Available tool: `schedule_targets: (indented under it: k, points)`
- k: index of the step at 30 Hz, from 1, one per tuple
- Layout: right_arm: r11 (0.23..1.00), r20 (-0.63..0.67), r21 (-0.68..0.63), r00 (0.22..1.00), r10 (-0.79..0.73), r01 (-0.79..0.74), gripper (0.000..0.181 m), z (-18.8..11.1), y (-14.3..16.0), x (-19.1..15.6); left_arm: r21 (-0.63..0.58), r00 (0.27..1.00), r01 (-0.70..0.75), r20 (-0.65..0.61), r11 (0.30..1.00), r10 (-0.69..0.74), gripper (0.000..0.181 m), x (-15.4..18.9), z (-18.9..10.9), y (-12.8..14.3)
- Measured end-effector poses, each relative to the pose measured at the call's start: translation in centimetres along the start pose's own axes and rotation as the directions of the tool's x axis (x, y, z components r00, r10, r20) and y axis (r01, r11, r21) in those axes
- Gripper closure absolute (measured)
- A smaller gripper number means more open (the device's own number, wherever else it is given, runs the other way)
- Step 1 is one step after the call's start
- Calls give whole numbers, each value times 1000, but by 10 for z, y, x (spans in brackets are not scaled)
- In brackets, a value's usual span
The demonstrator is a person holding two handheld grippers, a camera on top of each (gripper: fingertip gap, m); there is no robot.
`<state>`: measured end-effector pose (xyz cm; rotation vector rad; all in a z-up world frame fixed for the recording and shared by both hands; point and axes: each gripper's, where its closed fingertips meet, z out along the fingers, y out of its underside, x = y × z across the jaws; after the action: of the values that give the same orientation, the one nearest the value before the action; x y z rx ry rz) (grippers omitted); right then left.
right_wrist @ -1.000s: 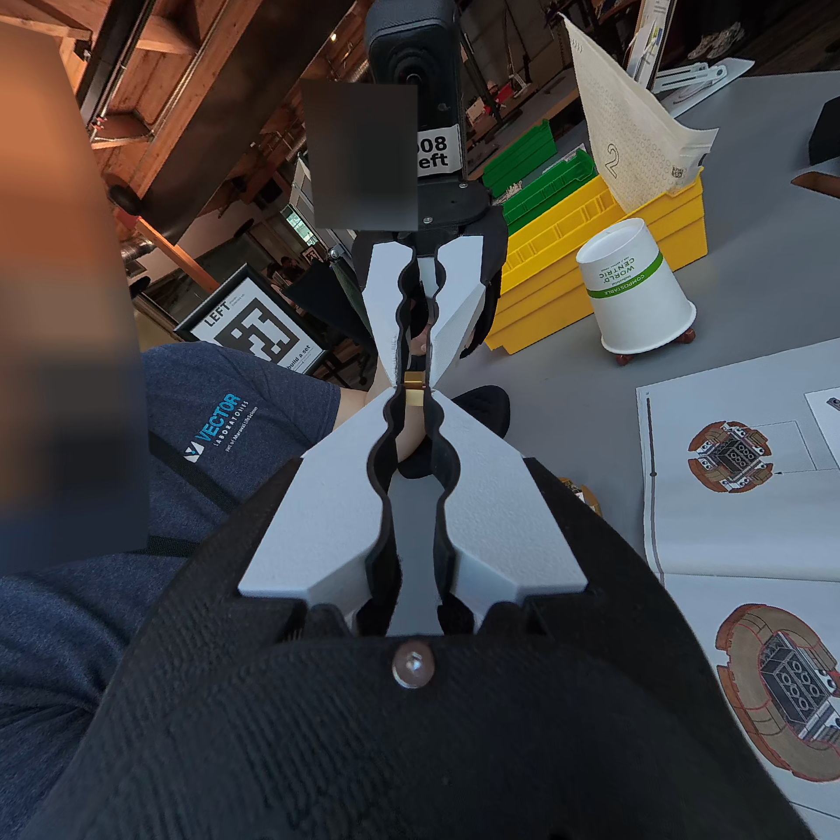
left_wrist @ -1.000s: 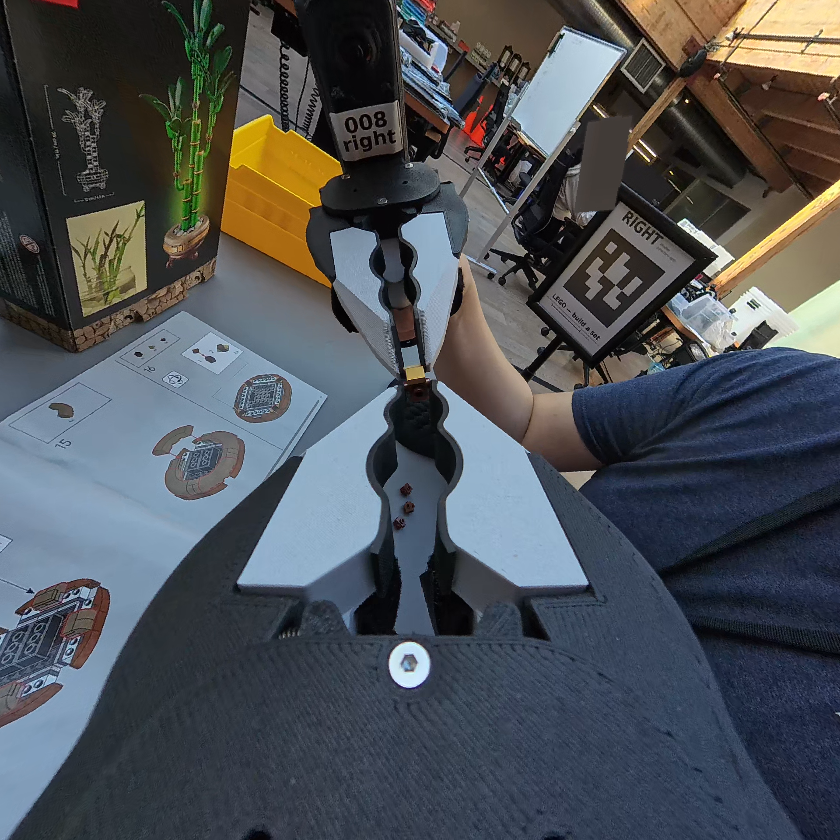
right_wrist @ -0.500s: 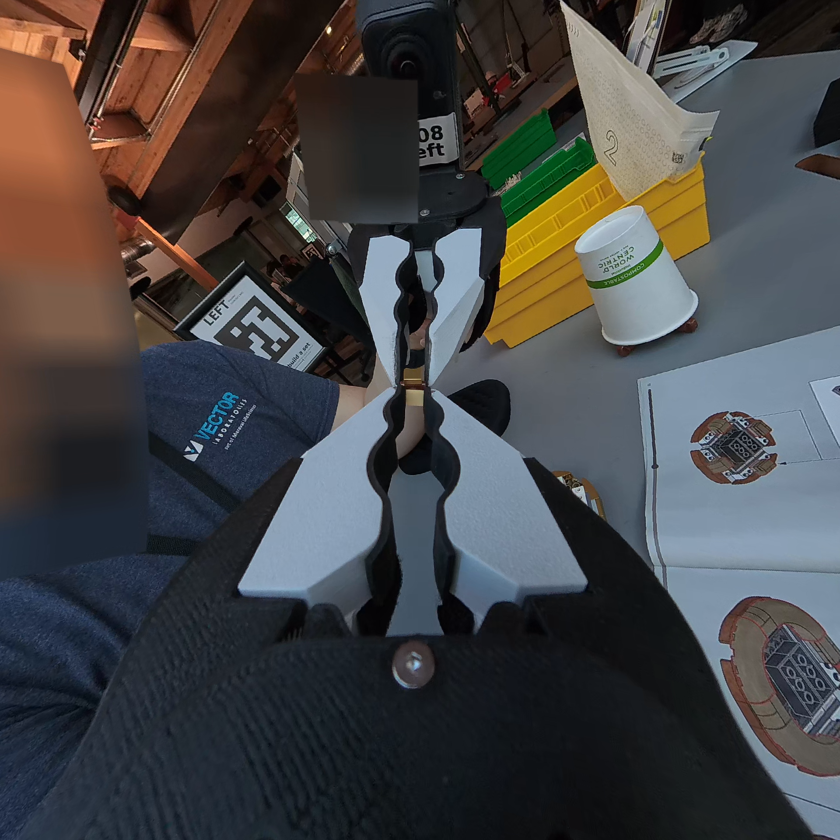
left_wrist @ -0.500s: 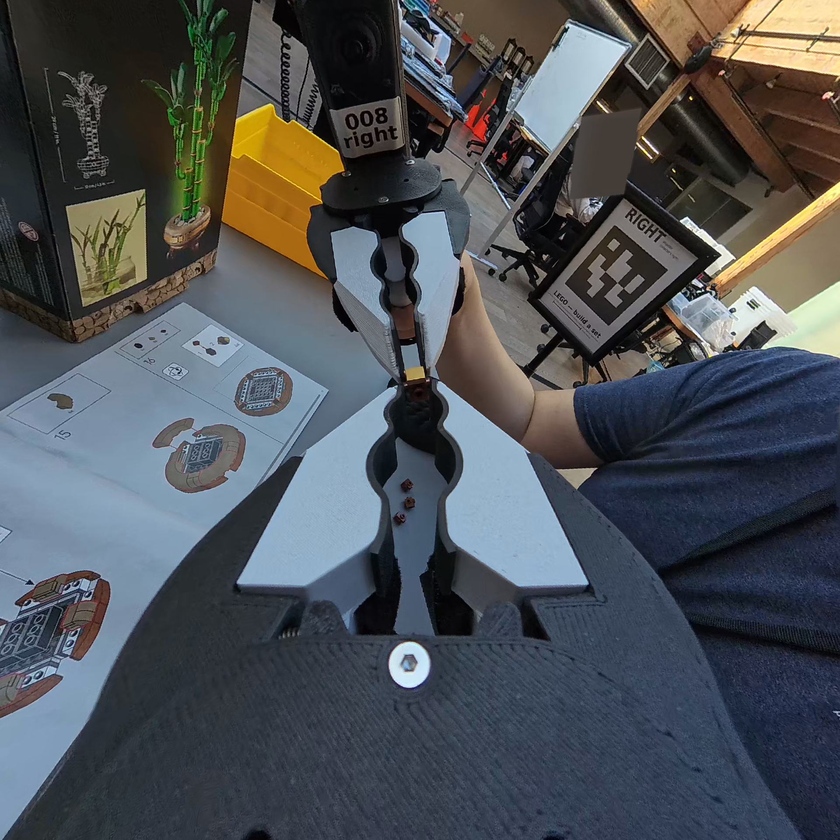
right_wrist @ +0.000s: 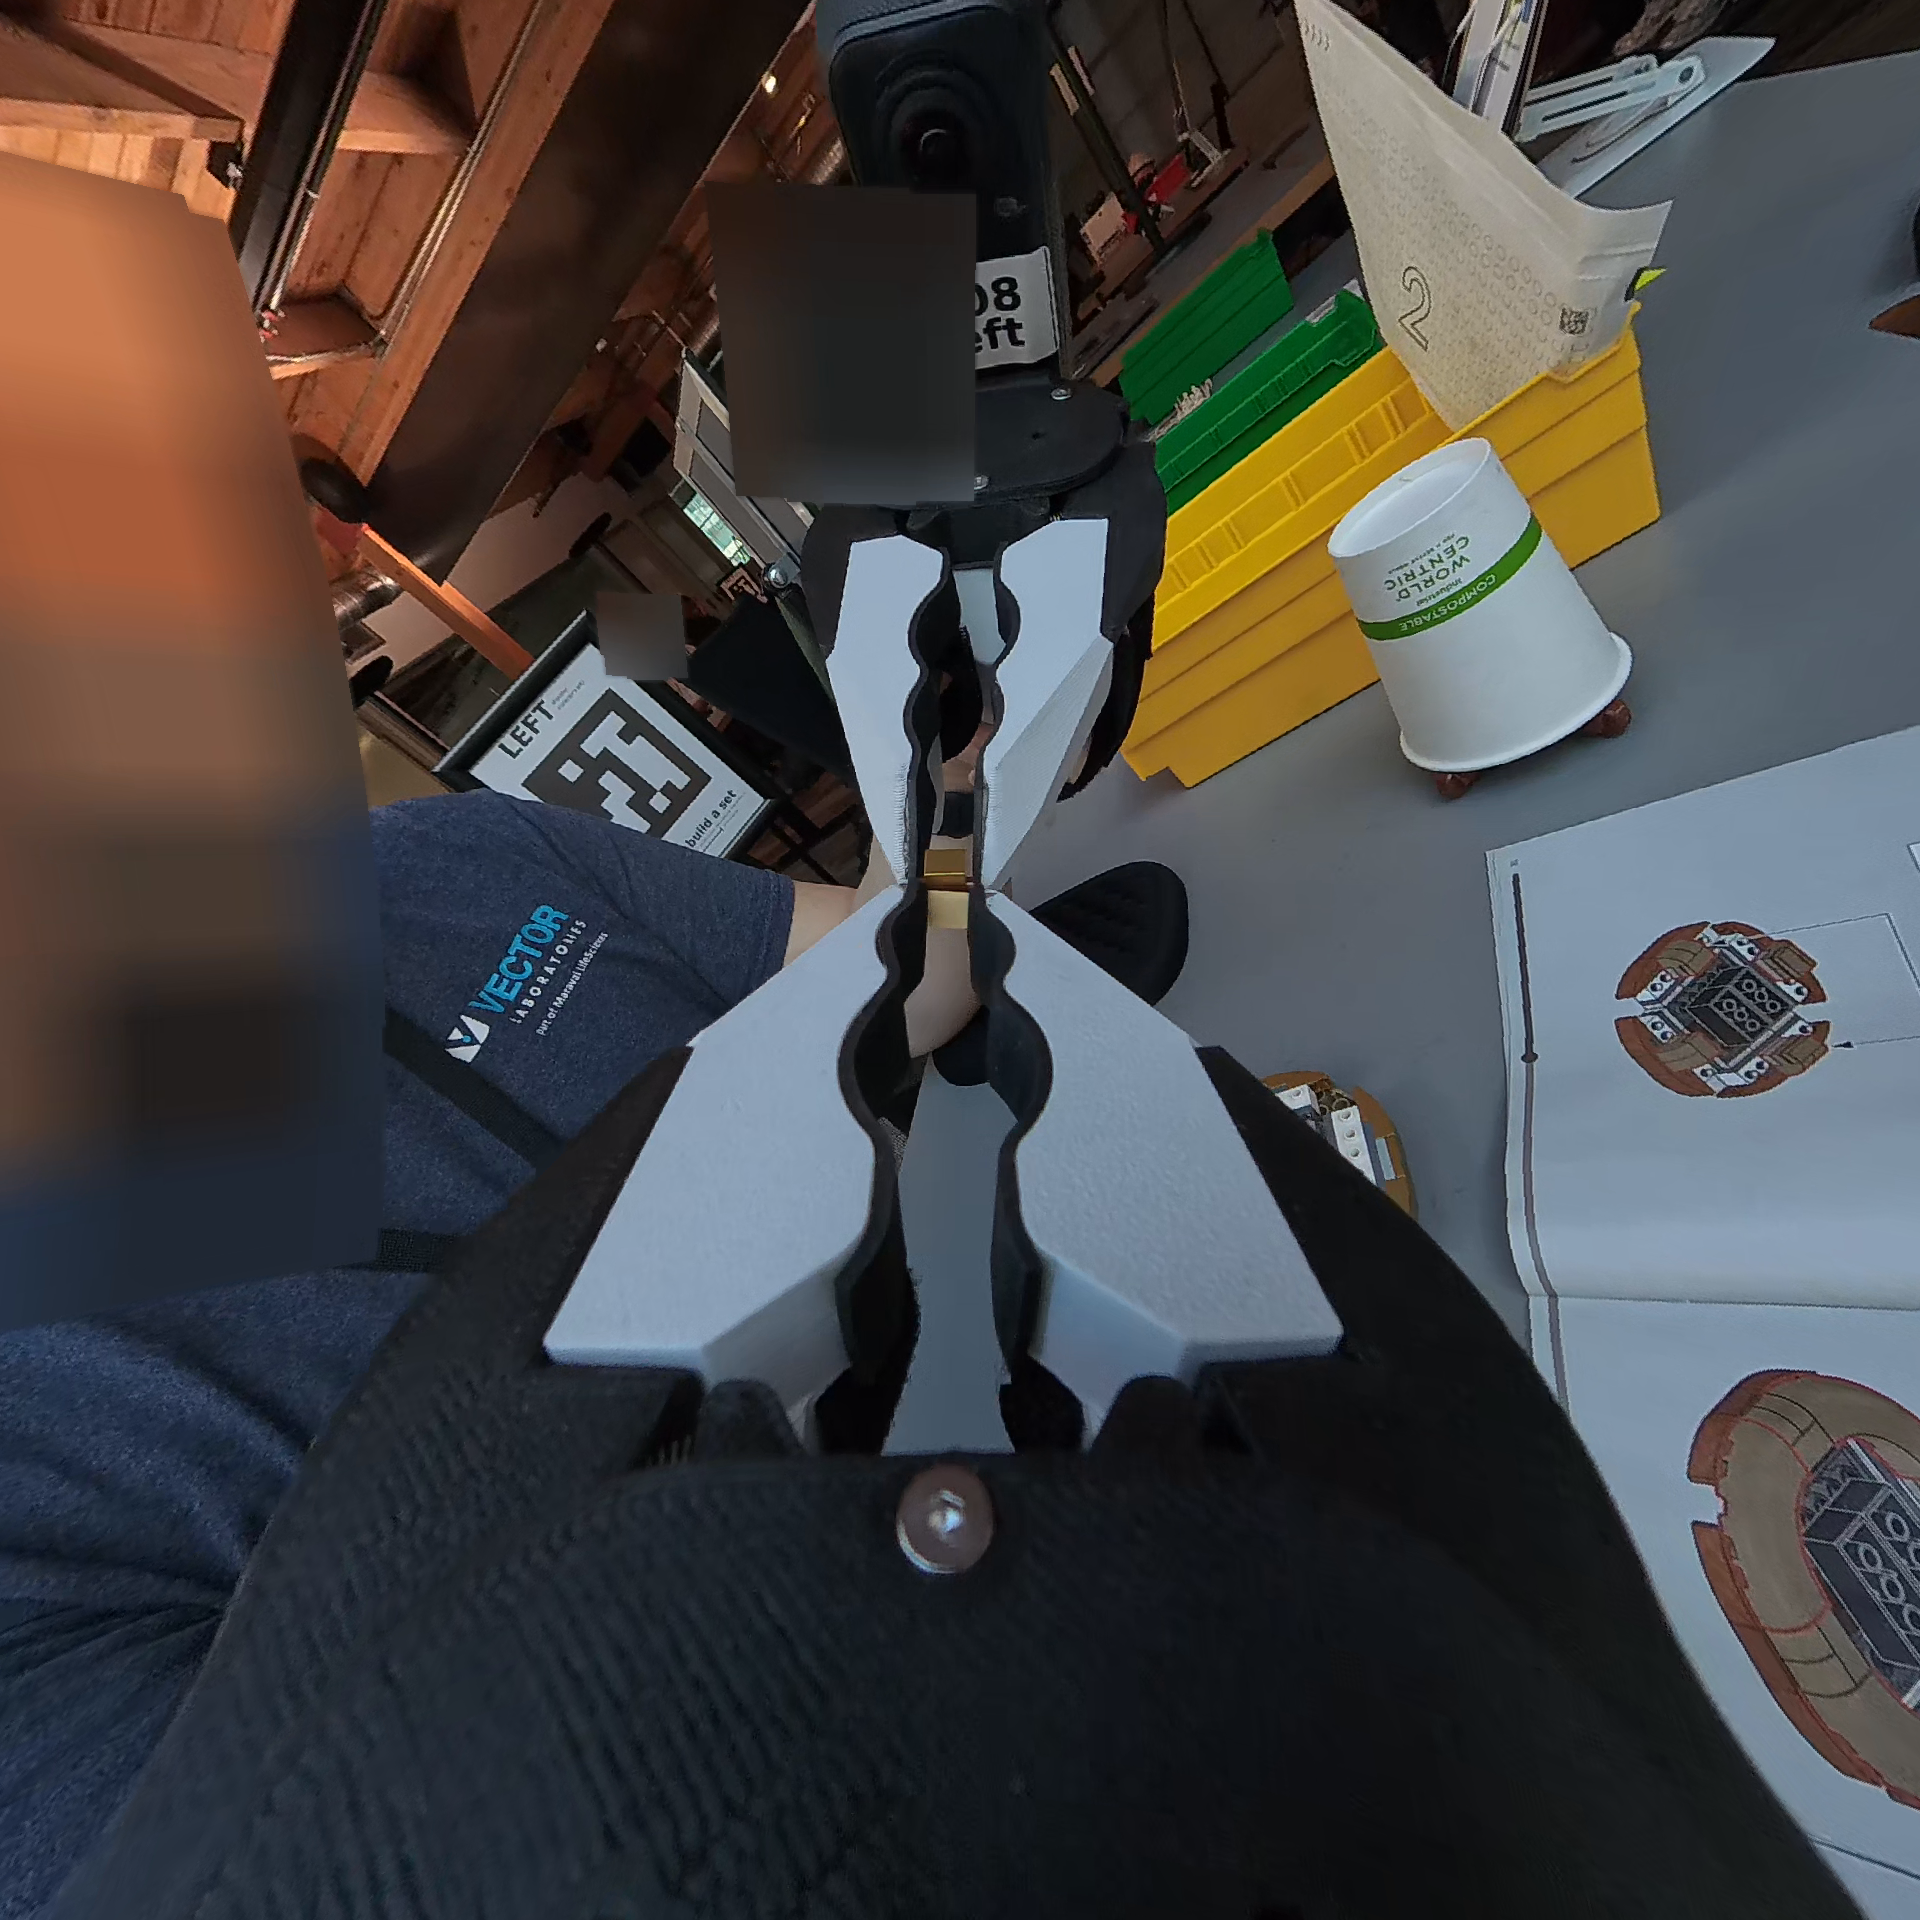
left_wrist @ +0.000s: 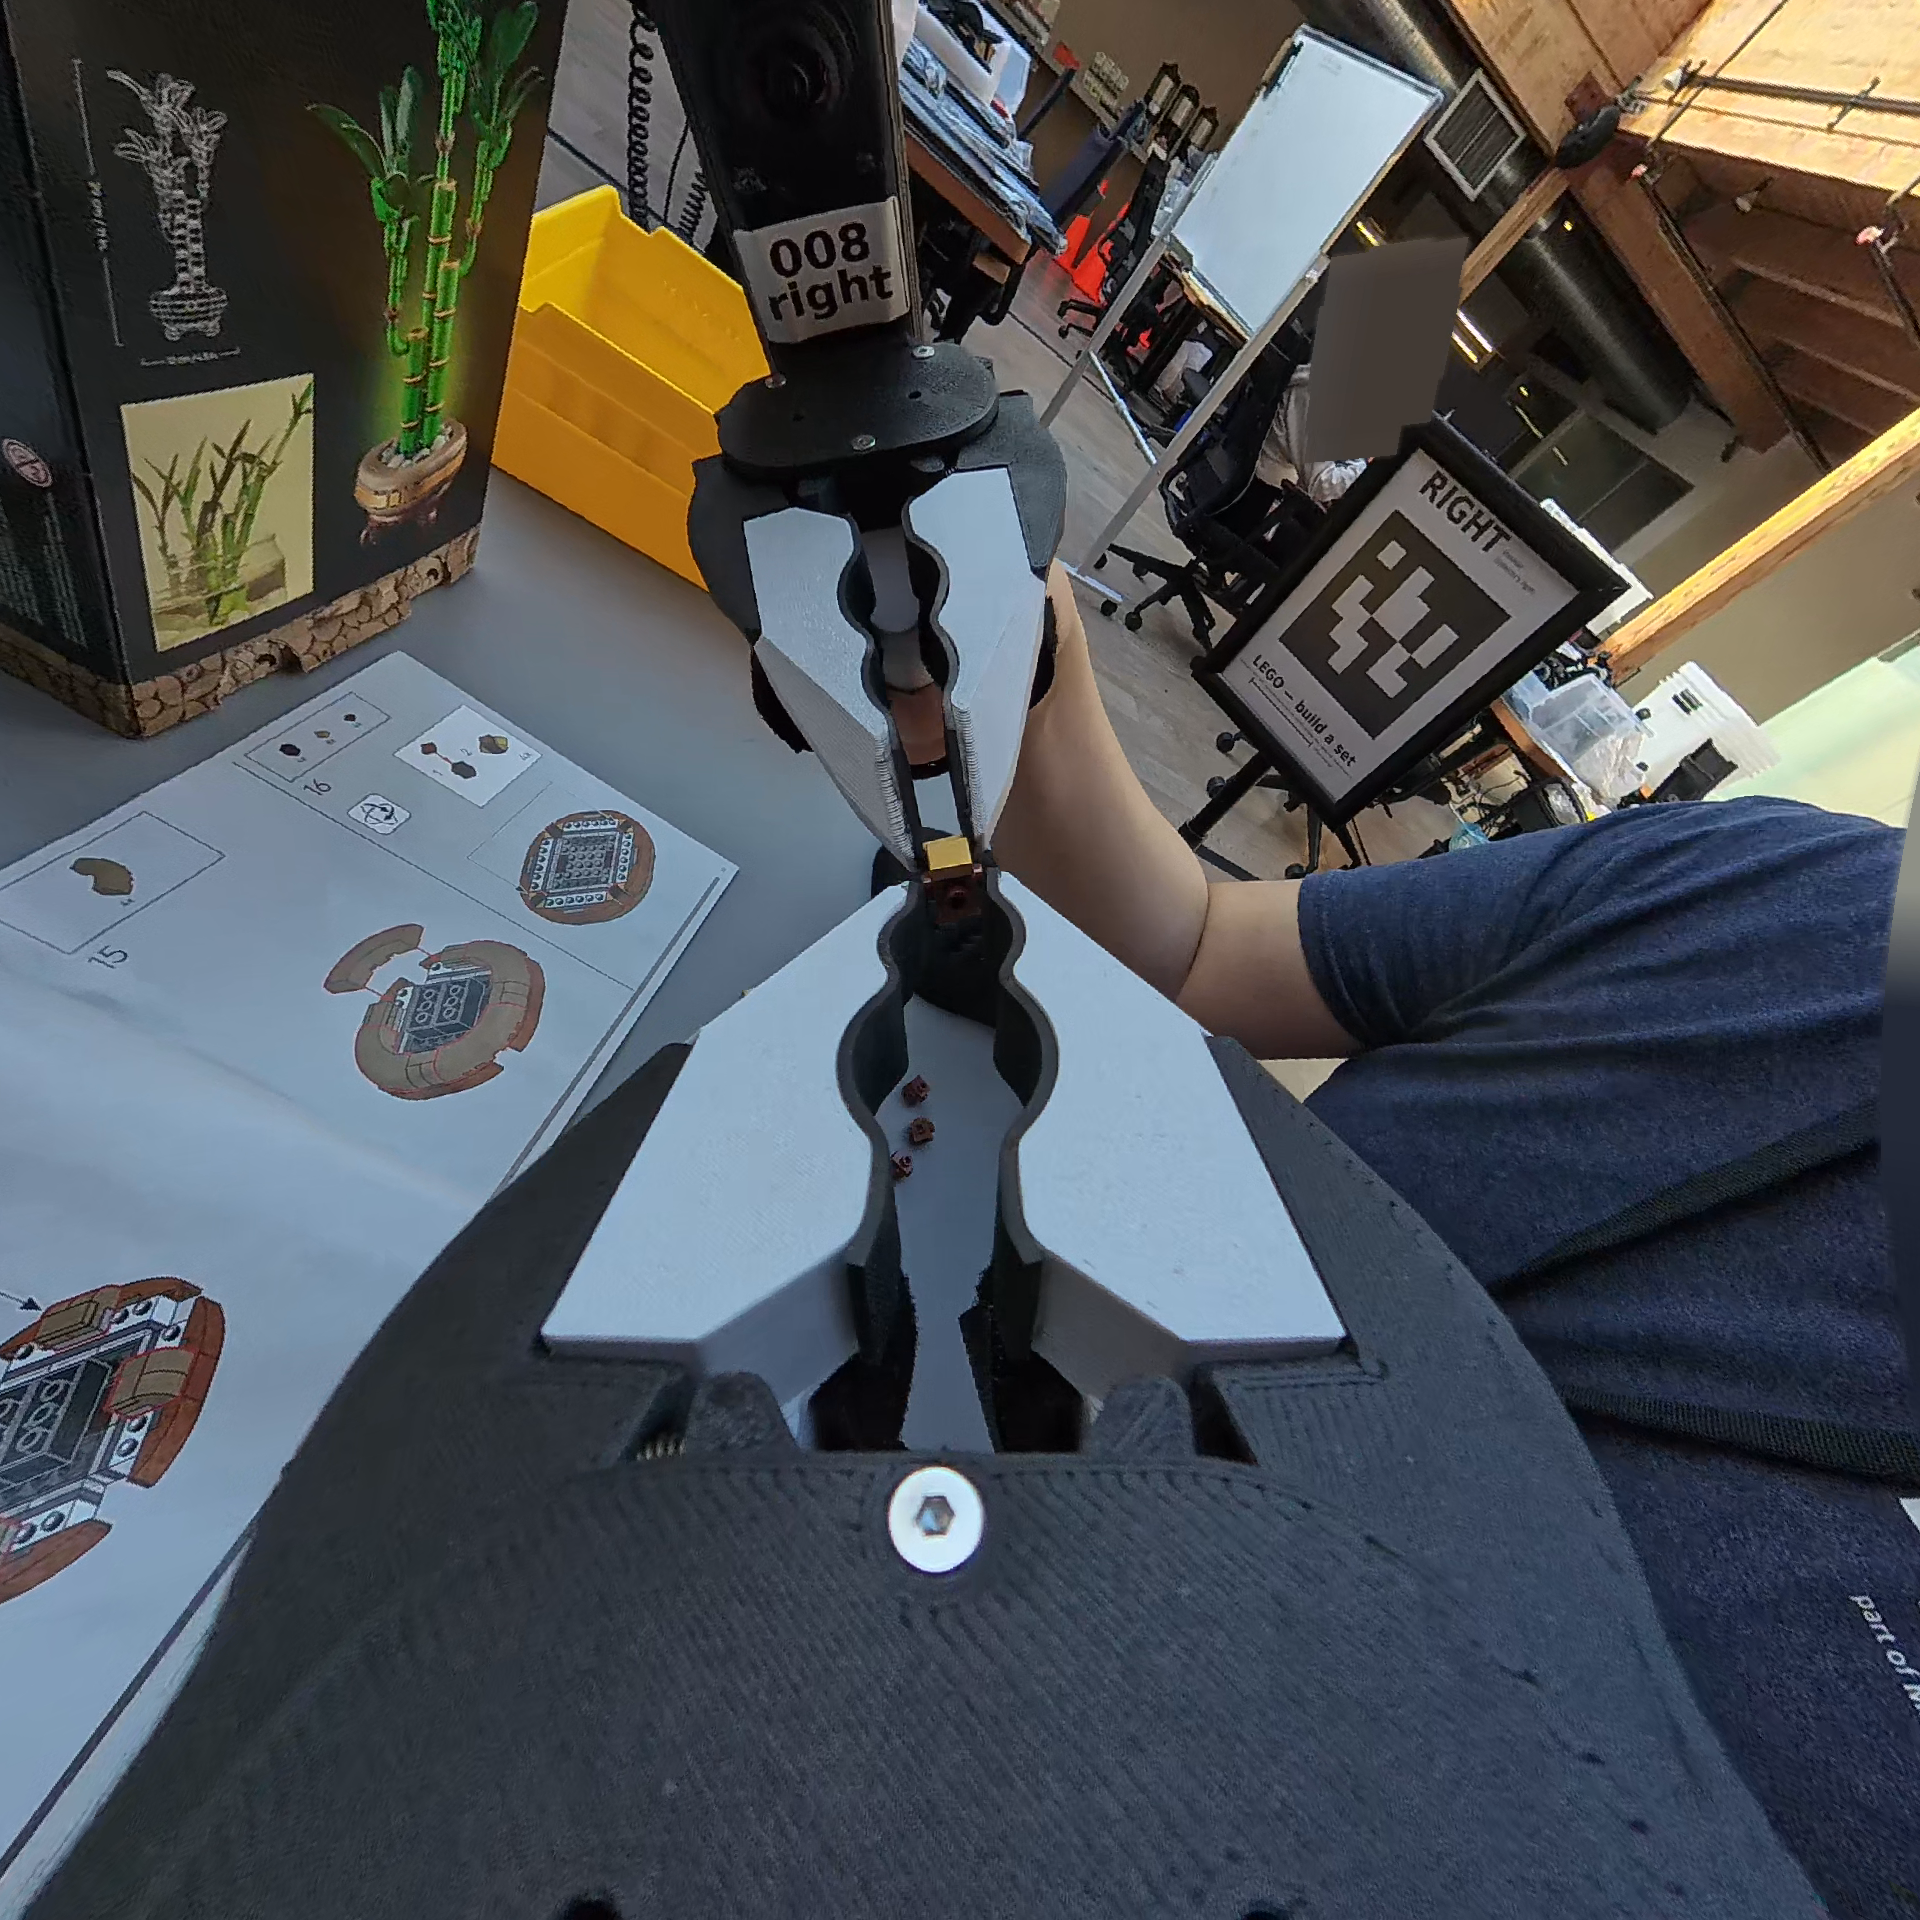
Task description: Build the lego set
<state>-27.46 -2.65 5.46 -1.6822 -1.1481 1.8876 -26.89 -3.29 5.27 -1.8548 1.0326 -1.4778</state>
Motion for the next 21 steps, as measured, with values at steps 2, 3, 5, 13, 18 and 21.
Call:
schedule_targets:
  k: [2,3,5,13,18,21]
  points:
    - [1000,10,5,1000,1,-1,175,0,-1,-1,7,1000,11,-10,1000,-11,173,0,0,-1]
    - [1000,10,8,1000,-2,2,175,0,-1,0,10,1000,14,-10,1000,-14,173,-1,0,-1]
    - [1000,30,16,1000,3,-3,175,0,-2,-2,21,999,24,-25,999,-24,173,1,-1,-2]
    - [999,35,34,999,11,-12,175,-2,-3,2,42,998,58,-30,997,-57,172,-4,0,-5]
    - [999,11,46,1000,15,-15,175,-3,-5,6,52,998,57,-9,997,-57,173,-8,-1,-6]
    - [999,-15,40,1000,4,-4,175,-2,-5,8,47,998,55,-1,997,-55,172,-9,-1,-5]
